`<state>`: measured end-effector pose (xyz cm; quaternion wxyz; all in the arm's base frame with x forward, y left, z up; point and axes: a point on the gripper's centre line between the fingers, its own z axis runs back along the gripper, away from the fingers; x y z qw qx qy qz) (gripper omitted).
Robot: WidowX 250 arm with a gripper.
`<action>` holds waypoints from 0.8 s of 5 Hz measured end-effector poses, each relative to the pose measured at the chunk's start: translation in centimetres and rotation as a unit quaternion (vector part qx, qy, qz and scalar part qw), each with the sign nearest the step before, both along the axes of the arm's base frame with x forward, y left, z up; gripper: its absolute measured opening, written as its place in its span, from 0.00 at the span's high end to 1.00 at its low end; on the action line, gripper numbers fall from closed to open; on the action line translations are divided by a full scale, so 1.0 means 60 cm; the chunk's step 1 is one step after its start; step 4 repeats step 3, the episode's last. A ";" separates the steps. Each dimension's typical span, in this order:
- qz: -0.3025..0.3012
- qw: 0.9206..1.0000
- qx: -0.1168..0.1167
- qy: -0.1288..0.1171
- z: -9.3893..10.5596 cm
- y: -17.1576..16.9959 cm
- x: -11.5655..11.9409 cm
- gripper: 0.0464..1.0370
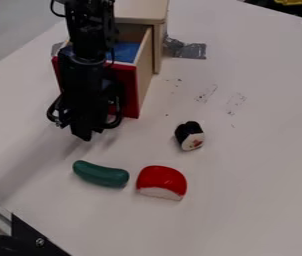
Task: Opened the drawer
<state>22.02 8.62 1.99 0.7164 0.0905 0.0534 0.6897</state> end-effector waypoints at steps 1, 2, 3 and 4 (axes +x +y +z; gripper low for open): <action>-0.005 1.000 -0.003 0.002 0.000 0.000 -0.005 0.70; -0.031 0.999 -0.009 0.009 0.001 0.000 -0.008 0.39; -0.034 0.999 -0.010 -0.001 0.008 0.001 0.004 0.10; -0.034 0.999 -0.010 -0.001 0.008 0.001 0.004 0.10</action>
